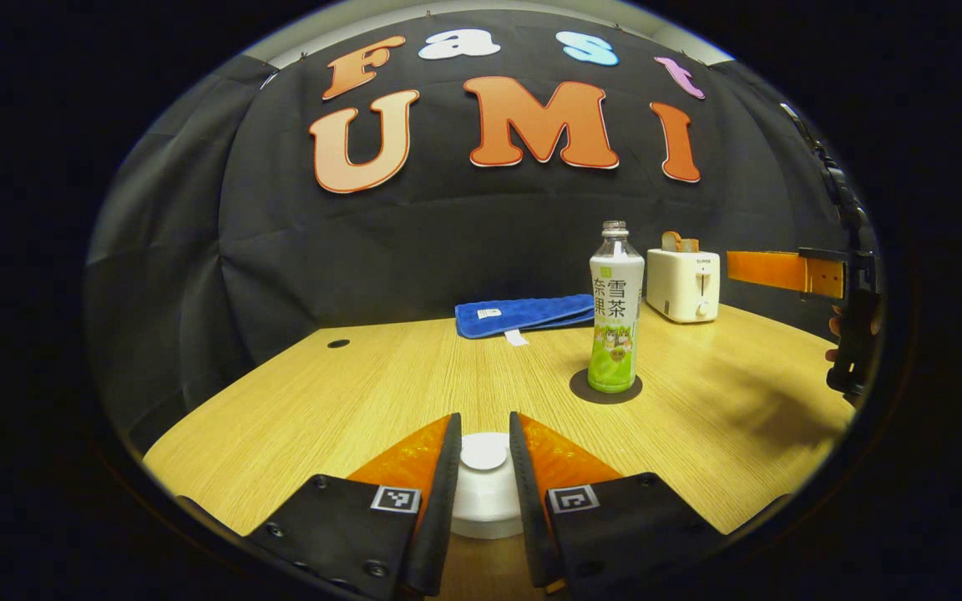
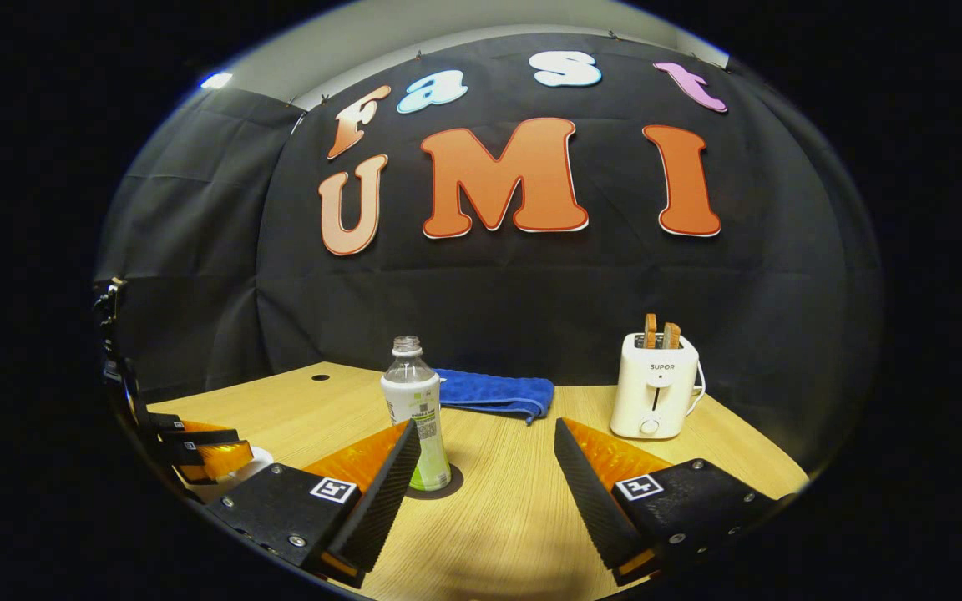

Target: Open the teacup lid with one hand, grasp the water bottle and pour water into the teacup with the other hand; after pouring, place the water bottle on the coaster and then close the teacup lid.

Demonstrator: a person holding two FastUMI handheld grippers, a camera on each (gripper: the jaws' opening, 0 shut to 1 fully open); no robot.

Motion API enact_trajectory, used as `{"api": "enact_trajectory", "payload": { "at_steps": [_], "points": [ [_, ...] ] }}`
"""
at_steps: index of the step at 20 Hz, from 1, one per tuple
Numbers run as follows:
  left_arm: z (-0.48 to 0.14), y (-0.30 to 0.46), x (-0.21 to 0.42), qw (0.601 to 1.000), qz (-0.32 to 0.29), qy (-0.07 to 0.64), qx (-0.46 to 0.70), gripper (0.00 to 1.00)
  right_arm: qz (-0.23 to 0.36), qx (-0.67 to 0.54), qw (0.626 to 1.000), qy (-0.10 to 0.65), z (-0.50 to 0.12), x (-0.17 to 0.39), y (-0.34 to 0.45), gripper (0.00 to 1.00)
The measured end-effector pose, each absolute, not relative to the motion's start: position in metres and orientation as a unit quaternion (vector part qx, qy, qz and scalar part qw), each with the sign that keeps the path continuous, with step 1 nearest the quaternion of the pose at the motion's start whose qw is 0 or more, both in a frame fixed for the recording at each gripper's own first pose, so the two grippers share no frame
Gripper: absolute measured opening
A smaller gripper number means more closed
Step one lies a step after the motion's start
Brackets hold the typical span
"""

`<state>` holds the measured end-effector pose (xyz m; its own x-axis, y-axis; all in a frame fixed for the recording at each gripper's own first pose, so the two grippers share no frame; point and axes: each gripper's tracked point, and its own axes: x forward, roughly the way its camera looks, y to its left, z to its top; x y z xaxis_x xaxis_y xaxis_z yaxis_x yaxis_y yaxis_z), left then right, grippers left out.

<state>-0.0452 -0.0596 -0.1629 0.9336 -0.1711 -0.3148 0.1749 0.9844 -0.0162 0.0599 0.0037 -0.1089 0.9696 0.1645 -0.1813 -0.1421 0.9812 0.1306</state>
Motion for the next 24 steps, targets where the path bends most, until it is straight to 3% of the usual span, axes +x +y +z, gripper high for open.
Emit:
{"api": "enact_trajectory", "payload": {
  "at_steps": [1,6,7,10,14,17,23,24],
  "points": [
    [-0.153,-0.057,-0.045,0.985,-0.084,0.148,0.009,0.41,0.076,0.057,0.991,0.096,-0.109,0.057,0.004,0.96],
    [-0.107,-0.058,-0.041,0.992,-0.086,0.092,0.014,0.68,0.069,0.048,0.994,0.07,-0.092,0.046,0.006,0.97],
    [-0.096,-0.058,-0.038,0.993,-0.086,0.079,0.008,0.64,0.071,0.047,0.994,0.069,-0.092,0.042,0.008,0.96],
    [-0.065,-0.059,-0.033,0.995,-0.084,0.047,-0.008,0.84,0.071,0.033,0.995,0.058,-0.079,0.033,0.012,0.96],
    [-0.026,-0.061,-0.025,0.996,-0.083,0.01,-0.044,0.95,0.046,0.02,0.998,0.041,-0.063,0.025,0.012,0.97],
    [-0.013,-0.065,-0.022,0.995,-0.086,0.0,-0.059,0.99,0.045,0.014,0.998,0.029,-0.046,0.019,0.019,0.96],
    [0.019,-0.058,-0.016,0.993,-0.08,-0.03,-0.082,0.95,0.042,0.029,0.999,0.004,-0.01,0.015,0.023,0.96],
    [0.025,-0.057,-0.015,0.992,-0.082,-0.035,-0.091,0.99,0.039,0.028,0.999,0.001,-0.008,0.016,0.022,0.96]
  ]
}}
